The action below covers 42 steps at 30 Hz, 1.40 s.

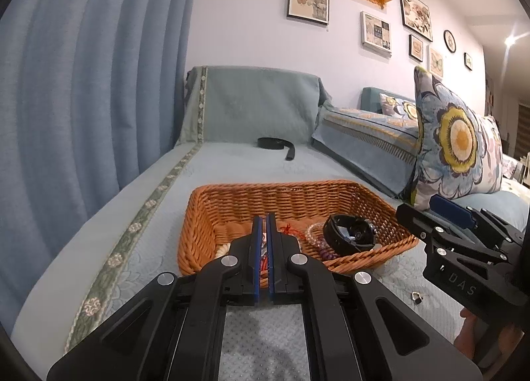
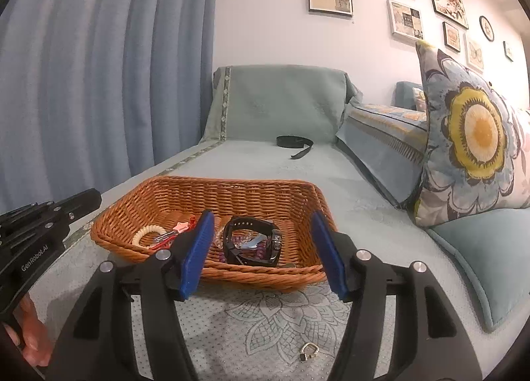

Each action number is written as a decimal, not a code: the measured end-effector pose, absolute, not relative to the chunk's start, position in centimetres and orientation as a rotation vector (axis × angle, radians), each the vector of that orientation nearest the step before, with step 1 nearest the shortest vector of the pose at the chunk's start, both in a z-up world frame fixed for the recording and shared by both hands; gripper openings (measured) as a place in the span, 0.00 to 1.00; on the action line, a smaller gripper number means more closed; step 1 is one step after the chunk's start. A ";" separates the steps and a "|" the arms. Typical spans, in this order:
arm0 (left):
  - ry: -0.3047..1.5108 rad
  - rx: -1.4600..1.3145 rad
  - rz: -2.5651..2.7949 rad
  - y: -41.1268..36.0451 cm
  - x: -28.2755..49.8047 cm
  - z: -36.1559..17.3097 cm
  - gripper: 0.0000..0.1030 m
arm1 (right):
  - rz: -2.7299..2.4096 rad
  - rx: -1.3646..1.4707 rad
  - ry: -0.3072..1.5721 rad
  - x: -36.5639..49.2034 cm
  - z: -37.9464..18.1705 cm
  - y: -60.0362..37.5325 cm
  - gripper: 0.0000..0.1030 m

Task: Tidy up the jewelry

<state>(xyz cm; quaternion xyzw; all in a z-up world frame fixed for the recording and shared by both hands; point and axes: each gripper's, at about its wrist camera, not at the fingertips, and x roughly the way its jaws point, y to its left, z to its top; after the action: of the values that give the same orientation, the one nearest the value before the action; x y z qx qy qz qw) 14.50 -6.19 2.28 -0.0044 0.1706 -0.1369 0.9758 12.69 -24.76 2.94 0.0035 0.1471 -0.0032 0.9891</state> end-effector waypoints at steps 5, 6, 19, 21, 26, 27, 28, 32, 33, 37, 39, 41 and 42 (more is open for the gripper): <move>0.338 -0.011 -0.286 -6.1 14.4 2.3 0.01 | 0.001 -0.004 0.304 12.9 2.8 -24.6 0.56; 0.336 -0.010 -0.288 -6.1 14.4 2.3 0.01 | 0.003 -0.007 0.305 12.9 2.7 -24.6 0.56; 0.335 -0.027 -0.281 -5.8 14.6 2.3 0.01 | 0.006 -0.005 0.308 12.9 2.6 -24.6 0.56; 0.335 -0.026 -0.282 -5.8 14.6 2.3 0.01 | 0.007 -0.004 0.308 12.9 2.6 -24.6 0.56; 0.338 -0.028 -0.284 -5.8 14.6 2.2 0.01 | 0.007 -0.007 0.309 12.9 2.6 -24.6 0.56; 0.338 -0.028 -0.283 -5.9 14.5 2.3 0.01 | 0.008 -0.007 0.309 12.9 2.6 -24.6 0.56; 0.337 -0.028 -0.284 -5.8 14.5 2.3 0.01 | 0.009 -0.007 0.309 12.9 2.6 -24.6 0.56; 0.339 -0.027 -0.287 -5.9 14.5 2.2 0.01 | 0.010 -0.008 0.309 13.0 2.6 -24.5 0.56; 0.339 -0.027 -0.287 -5.9 14.5 2.2 0.01 | 0.011 -0.008 0.308 13.0 2.6 -24.6 0.56; 0.340 -0.028 -0.287 -5.9 14.5 2.2 0.01 | 0.012 -0.009 0.309 13.0 2.6 -24.6 0.56; 0.341 -0.028 -0.288 -5.9 14.5 2.2 0.01 | 0.012 -0.008 0.308 13.0 2.6 -24.6 0.56; 0.338 -0.028 -0.287 -5.9 14.5 2.2 0.01 | 0.011 -0.009 0.308 13.0 2.5 -24.6 0.56; 0.339 -0.028 -0.287 -5.9 14.5 2.2 0.01 | 0.009 -0.011 0.309 13.0 2.5 -24.6 0.56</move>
<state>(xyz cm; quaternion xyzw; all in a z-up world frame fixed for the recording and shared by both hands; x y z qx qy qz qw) 14.48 -5.92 2.24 -0.0139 0.1679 -0.1422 0.9754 13.02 -24.57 2.54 -0.0054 0.1541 0.0047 0.9880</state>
